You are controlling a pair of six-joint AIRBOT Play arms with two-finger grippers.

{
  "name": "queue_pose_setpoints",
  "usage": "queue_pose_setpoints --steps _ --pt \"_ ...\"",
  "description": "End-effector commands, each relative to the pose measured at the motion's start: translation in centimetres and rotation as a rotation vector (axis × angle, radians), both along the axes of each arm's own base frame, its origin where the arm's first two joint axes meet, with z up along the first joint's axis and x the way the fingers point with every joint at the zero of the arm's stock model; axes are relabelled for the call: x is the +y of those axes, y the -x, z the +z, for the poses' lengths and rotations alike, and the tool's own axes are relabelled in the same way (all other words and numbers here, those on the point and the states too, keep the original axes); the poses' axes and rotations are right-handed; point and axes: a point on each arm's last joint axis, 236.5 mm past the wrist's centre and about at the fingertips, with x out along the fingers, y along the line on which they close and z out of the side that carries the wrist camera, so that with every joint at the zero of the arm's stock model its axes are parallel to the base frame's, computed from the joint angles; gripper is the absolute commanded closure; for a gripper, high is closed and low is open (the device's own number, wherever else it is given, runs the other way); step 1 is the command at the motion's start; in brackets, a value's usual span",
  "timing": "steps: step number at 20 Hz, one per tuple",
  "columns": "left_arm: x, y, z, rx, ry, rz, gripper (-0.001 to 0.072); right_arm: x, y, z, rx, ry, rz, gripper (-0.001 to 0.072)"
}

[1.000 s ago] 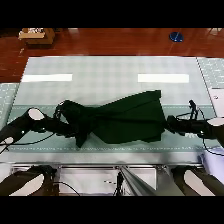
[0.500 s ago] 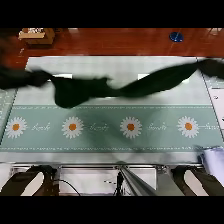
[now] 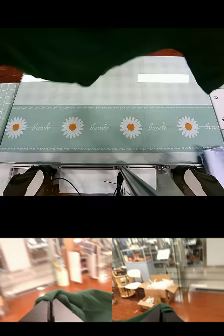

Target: Fold the shirts.

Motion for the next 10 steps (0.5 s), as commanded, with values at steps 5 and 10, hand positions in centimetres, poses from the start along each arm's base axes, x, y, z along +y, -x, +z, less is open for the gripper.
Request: queue_pose_setpoints --steps 5,10 --pt "4.5 9.8 -5.1 0.19 0.019 0.309 0.0684 0.3 8.9 -6.0 0.298 0.102 -0.15 0.0682" --pt "7.5 13.0 -9.0 0.336 -0.012 0.463 0.0685 3.8 12.9 -11.8 0.611 0.062 0.031 0.0683"
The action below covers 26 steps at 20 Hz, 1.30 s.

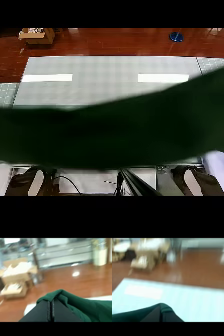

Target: Fold the shirts.

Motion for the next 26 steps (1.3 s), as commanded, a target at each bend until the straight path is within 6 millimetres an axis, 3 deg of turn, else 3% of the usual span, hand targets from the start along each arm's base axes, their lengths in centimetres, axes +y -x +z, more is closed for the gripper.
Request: queue_pose_setpoints --steps 1,3,5,7,9,11,14,16,18,19,22,26 --pt "2.7 1.8 -4.2 0.167 0.016 0.116 0.0685 1.9 2.5 -3.4 0.222 -0.076 0.087 0.0683" --pt "3.6 0.5 -6.3 0.258 0.03 0.138 0.0685 1.5 0.7 -4.2 0.283 -0.091 0.104 0.0683" --pt "4.5 -2.1 -9.6 0.388 0.042 0.146 0.0684 0.8 -2.0 -6.6 0.389 -0.097 0.108 0.0683" --pt "5.2 -5.2 -14.4 0.563 0.062 0.146 0.0684 -0.6 -5.4 -10.5 0.515 -0.058 0.097 0.0683" --pt "5.8 -9.0 -19.1 0.693 0.082 0.136 0.0684 -3.3 -9.2 -15.8 0.656 0.026 0.041 0.0683" --pt "5.5 -14.1 -22.0 0.688 0.108 0.085 0.0684 -5.7 -13.8 -20.5 0.748 0.103 -0.009 0.0683" --pt "3.3 -23.2 -22.9 0.513 0.238 -0.043 0.0683 -6.0 -22.4 -25.1 0.754 0.062 -0.006 0.0682" --pt "2.6 -28.8 -22.3 0.378 0.335 -0.103 0.0683 -4.8 -27.4 -27.3 0.739 -0.044 0.014 0.0683" --pt "2.8 -33.6 -23.3 0.331 0.401 -0.114 0.0683 -3.6 -31.3 -29.7 0.74 -0.161 0.03 0.0682" --pt "2.6 -35.5 -25.0 0.355 0.441 -0.119 0.0684 -3.2 -32.8 -31.1 0.752 -0.205 0.03 0.0682" --pt "0.6 -39.5 -33.2 0.534 0.501 -0.136 0.0683 -4.0 -36.3 -35.5 0.776 -0.243 -0.024 0.0682" --pt "-1.4 -42.1 -43.1 0.729 0.524 -0.131 0.0682 -5.5 -39.6 -40.7 0.786 -0.25 -0.102 0.0682"
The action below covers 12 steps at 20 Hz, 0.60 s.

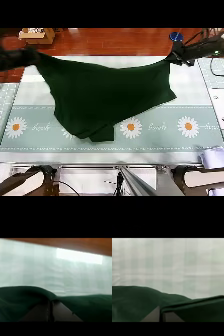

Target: Fold the shirts.

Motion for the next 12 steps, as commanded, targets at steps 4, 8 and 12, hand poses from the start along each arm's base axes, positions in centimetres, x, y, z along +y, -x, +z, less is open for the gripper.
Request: queue_pose_setpoints --steps 4,8,12 --pt "-3.2 -2.3 -11.7 0.208 0.036 -0.04 0.0681 -1.4 -3.8 -8.1 0.048 0.009 -0.073 0.0681" --pt "-4.6 -1.5 -13.3 0.263 0.042 -0.078 0.068 -1.3 -3.5 -9.7 0.08 0.013 -0.051 0.051" --pt "-4.8 1.3 -13.8 0.388 0.069 -0.141 0.02 -2.6 -2.8 -7.7 0.055 0.027 -0.032 0.035"
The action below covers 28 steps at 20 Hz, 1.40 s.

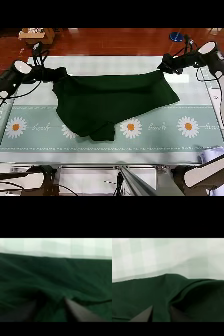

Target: Fold the shirts.

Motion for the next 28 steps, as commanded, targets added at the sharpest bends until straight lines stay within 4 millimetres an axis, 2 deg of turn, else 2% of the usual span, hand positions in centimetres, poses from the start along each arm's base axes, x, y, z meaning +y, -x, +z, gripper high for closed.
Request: queue_pose_setpoints --steps 1,3,4,6,7,8,9,12,15,16,19,22,26,28 --pt "-0.1 3.4 -0.6 0.153 0.039 -0.074 0.0072 -1.8 0.8 2.1 -0.037 0.027 0.03 0.0349" --pt "1.1 7.1 0.2 0.31 0.096 -0.111 0.0083 -5.2 2.2 4.2 -0.06 0.127 0.057 0.0349" --pt "1.9 8.9 0.3 0.385 0.127 -0.099 0.0096 -8.3 3.6 4.4 -0.034 0.236 0.065 0.035" --pt "3.1 12.0 0.1 0.49 0.179 -0.052 0.0096 -14.6 8.2 3.5 0.124 0.459 0.082 0.0352" --pt "3.2 13.7 -0.4 0.52 0.191 -0.044 0.0096 -16.9 10.3 2.9 0.207 0.514 0.089 0.0353" --pt "2.9 15.3 -1.0 0.548 0.199 -0.04 0.0096 -17.7 10.9 2.5 0.227 0.482 0.062 0.0352" --pt "2.2 17.4 -1.9 0.586 0.215 -0.04 0.0095 -17.6 11.3 2.2 0.23 0.419 0.044 0.0349" --pt "0.1 22.3 -4.1 0.683 0.285 -0.03 0.0094 -16.8 12.3 0.9 0.253 0.287 0.024 0.0241" --pt "-1.7 26.1 -6.2 0.793 0.337 -0.036 0.0093 -16.0 13.4 -0.5 0.293 0.257 0.041 0.023" --pt "-2.5 26.8 -6.5 0.805 0.354 -0.054 0.0093 -15.7 13.3 -0.8 0.291 0.246 0.039 0.023" --pt "-4.1 27.1 -7.7 0.79 0.353 -0.06 0.0093 -15.3 13.0 -1.0 0.279 0.227 0.033 0.0231" --pt "-5.7 25.4 -8.1 0.72 0.346 -0.053 0.0093 -15.3 13.0 -0.9 0.278 0.227 0.032 0.0232" --pt "-6.5 23.8 -9.7 0.685 0.303 0.023 0.0094 -15.2 12.9 -0.9 0.274 0.219 0.032 0.0233" --pt "-7.0 23.6 -10.5 0.692 0.29 0.038 0.0096 -15.0 12.9 -0.8 0.272 0.209 0.033 0.0233"
